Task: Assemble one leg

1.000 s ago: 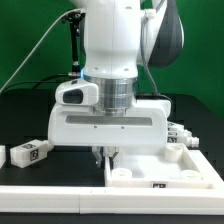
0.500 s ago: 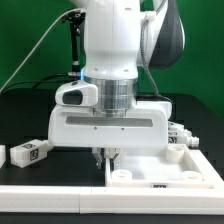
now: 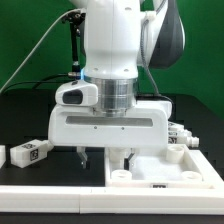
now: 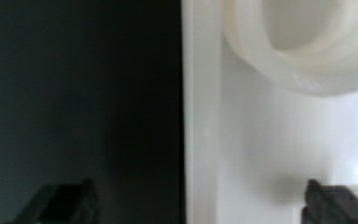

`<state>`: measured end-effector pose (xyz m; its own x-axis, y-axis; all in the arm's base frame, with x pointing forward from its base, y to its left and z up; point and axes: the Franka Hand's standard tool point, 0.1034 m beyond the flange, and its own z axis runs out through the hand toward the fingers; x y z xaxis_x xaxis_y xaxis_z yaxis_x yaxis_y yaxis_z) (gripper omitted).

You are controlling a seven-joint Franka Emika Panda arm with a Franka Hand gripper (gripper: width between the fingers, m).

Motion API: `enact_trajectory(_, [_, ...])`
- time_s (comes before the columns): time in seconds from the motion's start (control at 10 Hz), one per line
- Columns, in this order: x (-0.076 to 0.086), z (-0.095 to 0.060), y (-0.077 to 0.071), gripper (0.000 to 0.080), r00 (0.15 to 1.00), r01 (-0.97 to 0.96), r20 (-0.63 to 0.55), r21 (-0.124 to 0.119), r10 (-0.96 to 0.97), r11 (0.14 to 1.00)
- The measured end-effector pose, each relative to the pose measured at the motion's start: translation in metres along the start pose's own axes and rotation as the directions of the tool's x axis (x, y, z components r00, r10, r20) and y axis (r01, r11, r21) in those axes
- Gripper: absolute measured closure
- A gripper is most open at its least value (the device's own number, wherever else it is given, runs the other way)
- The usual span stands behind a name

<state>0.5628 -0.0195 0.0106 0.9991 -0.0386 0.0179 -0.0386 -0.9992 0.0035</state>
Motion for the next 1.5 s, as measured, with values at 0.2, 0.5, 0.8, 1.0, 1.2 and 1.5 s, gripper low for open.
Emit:
enact_trajectory(0.2, [-0.007, -0.038, 0.002, 0.0175, 0.999, -0.035, 0.031, 0.021, 0.035, 0.999])
enact_trajectory(0.5, [-0.02, -0.072, -0.004, 0.015, 0.994, -0.1, 0.052, 0.033, 0.099, 0.994])
enact_trajectory(0.8, [-0.019, -0.071, -0.004, 0.0151, 0.994, -0.098, 0.053, 0.032, 0.097, 0.995])
enact_trajectory(1.0, [-0.035, -0.063, -0.006, 0.0151, 0.98, -0.189, 0.061, 0.034, 0.187, 0.981])
enact_trajectory(1.2, [-0.067, -0.058, -0.005, 0.0151, 0.938, -0.334, 0.115, 0.047, 0.327, 0.941])
enact_trajectory(1.5, [-0.06, -0.066, -0.009, 0.0151, 0.829, -0.551, 0.157, 0.062, 0.537, 0.832])
